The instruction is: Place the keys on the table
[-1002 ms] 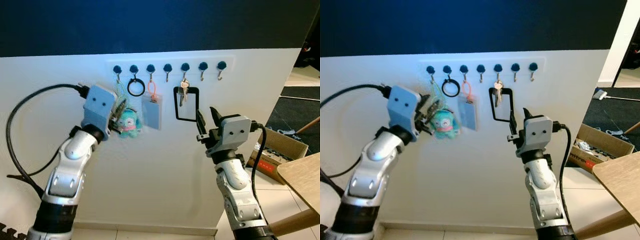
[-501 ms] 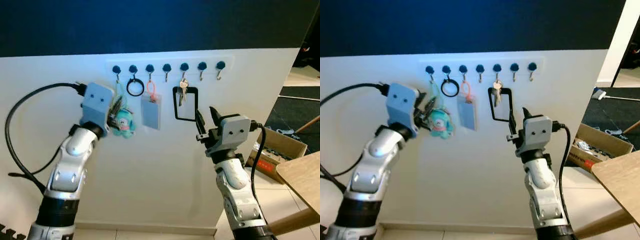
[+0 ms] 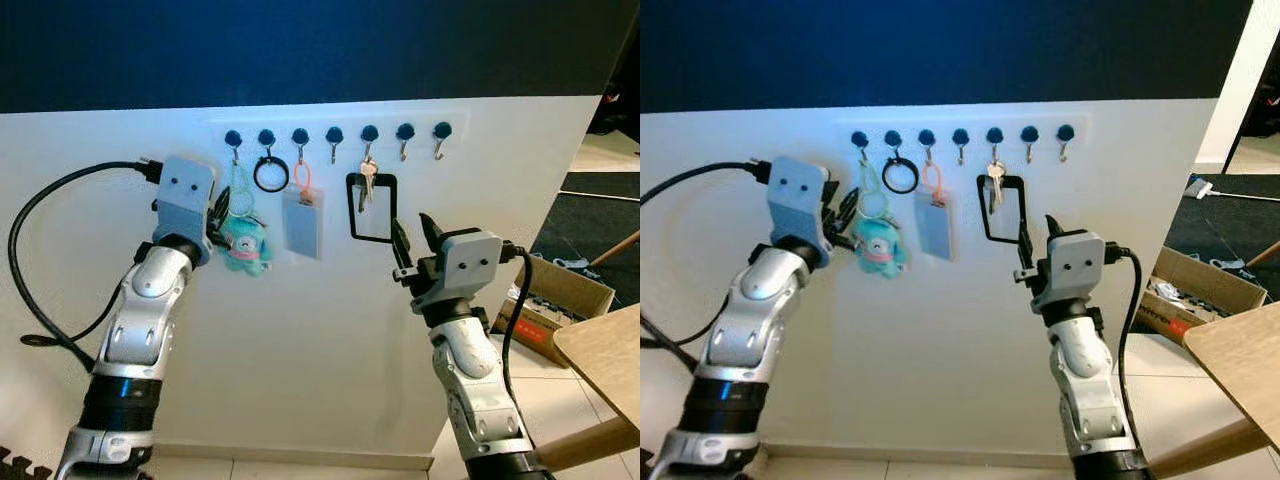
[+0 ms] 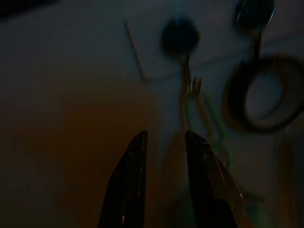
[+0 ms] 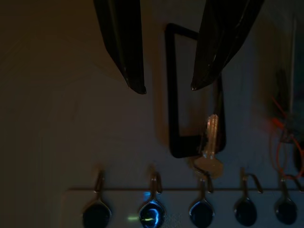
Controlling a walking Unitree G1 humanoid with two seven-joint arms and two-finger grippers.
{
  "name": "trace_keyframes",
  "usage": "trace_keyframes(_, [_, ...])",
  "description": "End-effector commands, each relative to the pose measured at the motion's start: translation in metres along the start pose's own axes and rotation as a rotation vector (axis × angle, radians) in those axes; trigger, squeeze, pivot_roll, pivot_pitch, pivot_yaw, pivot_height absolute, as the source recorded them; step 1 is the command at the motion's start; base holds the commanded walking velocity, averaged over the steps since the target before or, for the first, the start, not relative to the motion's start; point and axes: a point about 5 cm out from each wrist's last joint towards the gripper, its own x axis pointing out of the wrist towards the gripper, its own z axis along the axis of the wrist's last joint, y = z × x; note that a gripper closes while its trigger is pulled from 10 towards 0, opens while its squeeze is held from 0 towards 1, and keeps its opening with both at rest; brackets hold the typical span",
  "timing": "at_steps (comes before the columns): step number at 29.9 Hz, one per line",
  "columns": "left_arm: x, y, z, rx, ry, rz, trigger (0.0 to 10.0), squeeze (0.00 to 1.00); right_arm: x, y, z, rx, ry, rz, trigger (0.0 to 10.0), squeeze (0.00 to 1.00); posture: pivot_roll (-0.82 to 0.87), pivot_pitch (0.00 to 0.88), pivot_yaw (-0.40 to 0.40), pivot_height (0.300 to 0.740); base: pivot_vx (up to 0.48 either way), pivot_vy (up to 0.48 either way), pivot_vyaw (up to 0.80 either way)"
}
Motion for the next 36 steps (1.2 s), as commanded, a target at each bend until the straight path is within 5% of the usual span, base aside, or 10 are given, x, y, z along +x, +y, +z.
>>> trace_keyframes(1, [0.003,-0.003,-0.004,-0.012,0.015,0.005,10.0,0.0,-0.001,0.001,-0.003,0.009,0.012,0.004,10.0,0.0,0.0,0.079,0.061,0.74,0.0,0.0,0.0])
trace_keyframes(12, [0.011,-0.009,-0.001,-0.028,0.002,-0.007,10.0,0.0,-0.002,0.001,-0.003,0.007,0.013,0.0,10.0,0.0,0.0,0.081,0.066,0.74,0.0,0.0,0.0])
trace_keyframes(15, [0.011,-0.009,-0.003,-0.032,0.005,0.001,4.3,0.0,-0.002,0.001,-0.002,0.007,0.013,0.0,10.0,0.0,0.0,0.081,0.066,0.74,0.0,0.0,0.0])
trace_keyframes(17, [0.011,-0.009,-0.003,-0.033,0.007,0.003,4.3,0.0,-0.002,0.001,-0.002,0.007,0.012,0.0,10.0,0.0,0.0,0.081,0.066,0.74,0.0,0.0,0.0])
trace_keyframes(21, [0.009,-0.008,-0.006,-0.037,0.014,0.006,0.0,0.0,-0.001,0.001,-0.002,0.006,0.012,0.001,10.0,0.0,0.0,0.078,0.065,0.74,0.0,0.0,0.0])
trace_keyframes(26, [0.006,-0.006,-0.009,-0.034,0.026,0.018,0.0,0.0,-0.001,0.001,-0.002,0.007,0.01,0.002,10.0,0.0,0.0,0.078,0.065,0.74,0.0,0.0,0.0])
trace_keyframes(27, [0.004,-0.005,-0.01,-0.031,0.032,0.024,4.6,0.0,-0.001,0.001,-0.002,0.007,0.01,0.003,10.0,0.0,0.0,0.078,0.065,0.74,0.0,0.0,0.0])
trace_keyframes(28, [0.004,-0.005,-0.01,-0.031,0.032,0.024,4.6,0.0,-0.001,0.001,-0.002,0.007,0.01,0.003,10.0,0.0,0.0,0.078,0.065,0.74,0.0,0.0,0.0])
trace_keyframes(29, [0.002,-0.003,-0.011,-0.028,0.036,0.033,10.0,0.0,0.0,0.001,-0.002,0.007,0.01,0.004,10.0,0.0,0.01,0.073,0.06,0.74,0.0,0.0,0.0])
trace_keyframes(36, [0.004,0.014,0.016,0.042,-0.038,0.042,10.0,0.0,0.001,0.002,-0.002,0.009,0.009,0.009,10.0,0.0,0.01,0.075,0.057,0.74,0.0,0.0,0.0])
